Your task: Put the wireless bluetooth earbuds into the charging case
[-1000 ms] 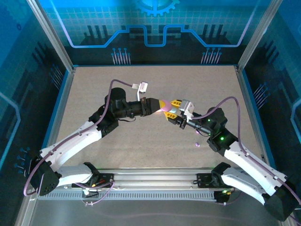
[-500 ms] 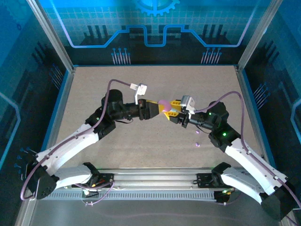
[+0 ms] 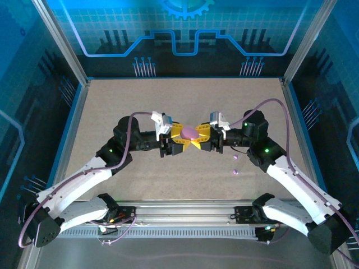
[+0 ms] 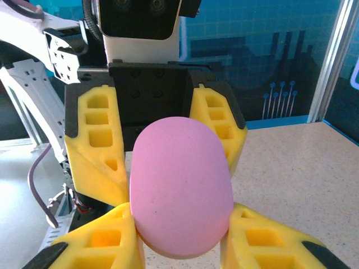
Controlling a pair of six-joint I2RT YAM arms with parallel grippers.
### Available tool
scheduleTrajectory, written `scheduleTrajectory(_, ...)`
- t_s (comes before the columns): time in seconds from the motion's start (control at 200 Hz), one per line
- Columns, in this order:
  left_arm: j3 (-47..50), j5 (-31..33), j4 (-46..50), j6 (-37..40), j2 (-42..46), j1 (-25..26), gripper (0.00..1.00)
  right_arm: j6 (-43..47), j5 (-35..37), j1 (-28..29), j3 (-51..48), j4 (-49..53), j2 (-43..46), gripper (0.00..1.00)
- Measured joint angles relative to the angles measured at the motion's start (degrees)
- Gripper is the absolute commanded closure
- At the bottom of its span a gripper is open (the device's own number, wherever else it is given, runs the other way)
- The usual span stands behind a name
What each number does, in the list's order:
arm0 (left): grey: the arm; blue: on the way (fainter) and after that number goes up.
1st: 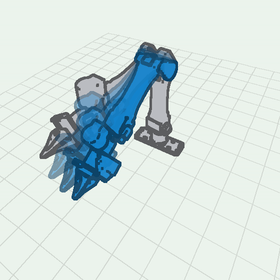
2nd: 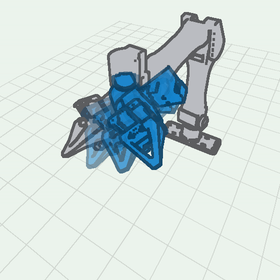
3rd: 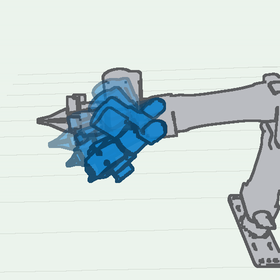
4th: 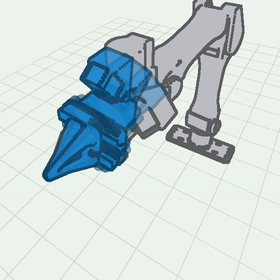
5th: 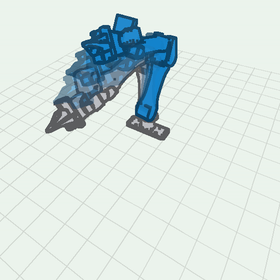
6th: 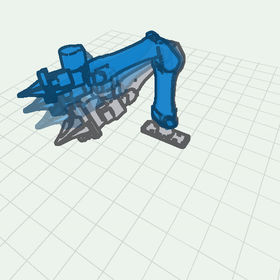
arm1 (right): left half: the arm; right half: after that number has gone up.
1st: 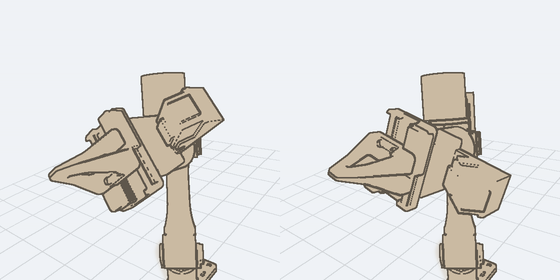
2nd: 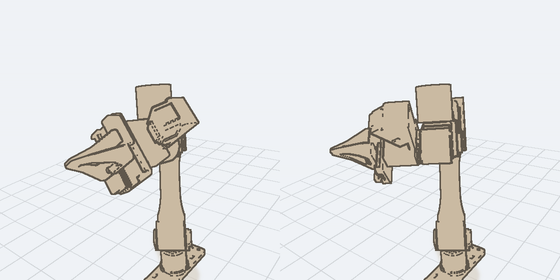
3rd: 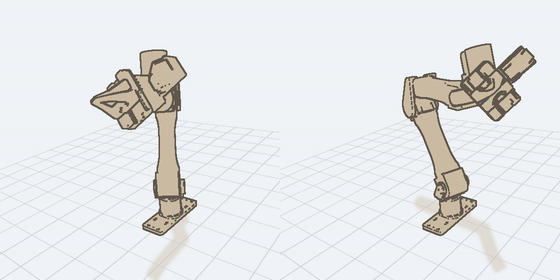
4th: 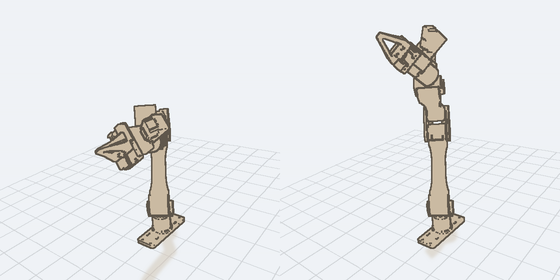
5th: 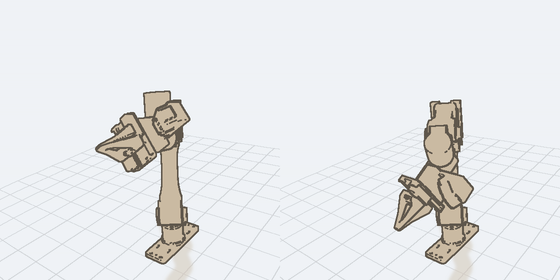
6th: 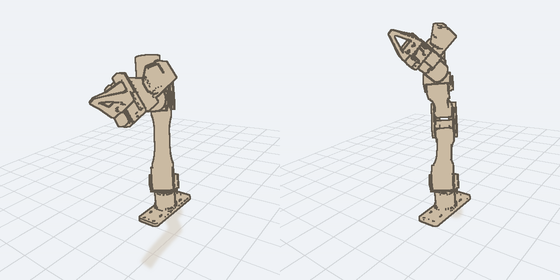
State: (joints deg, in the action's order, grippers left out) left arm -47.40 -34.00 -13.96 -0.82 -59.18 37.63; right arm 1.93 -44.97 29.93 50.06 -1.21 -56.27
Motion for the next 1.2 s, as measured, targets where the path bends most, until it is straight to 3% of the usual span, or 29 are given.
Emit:
scheduleTrajectory(0.465, 0.00, -1.86, -0.02, 3.96, 0.00, -0.15, 0.64, 0.63, -2.51, -0.39, 1.05, 1.62, -0.37, 0.70)
scheduleTrajectory(0.675, 0.00, -2.08, 0.59, 3.96, -0.04, -0.20, 0.73, 0.85, -2.45, -0.39, 1.07, 2.34, -0.37, 0.64)
scheduleTrajectory(1.201, 1.36, -3.37, 0.76, 5.31, -0.11, -0.17, 0.73, -4.44, -4.90, -2.80, 6.14, 9.40, -2.16, 0.50)
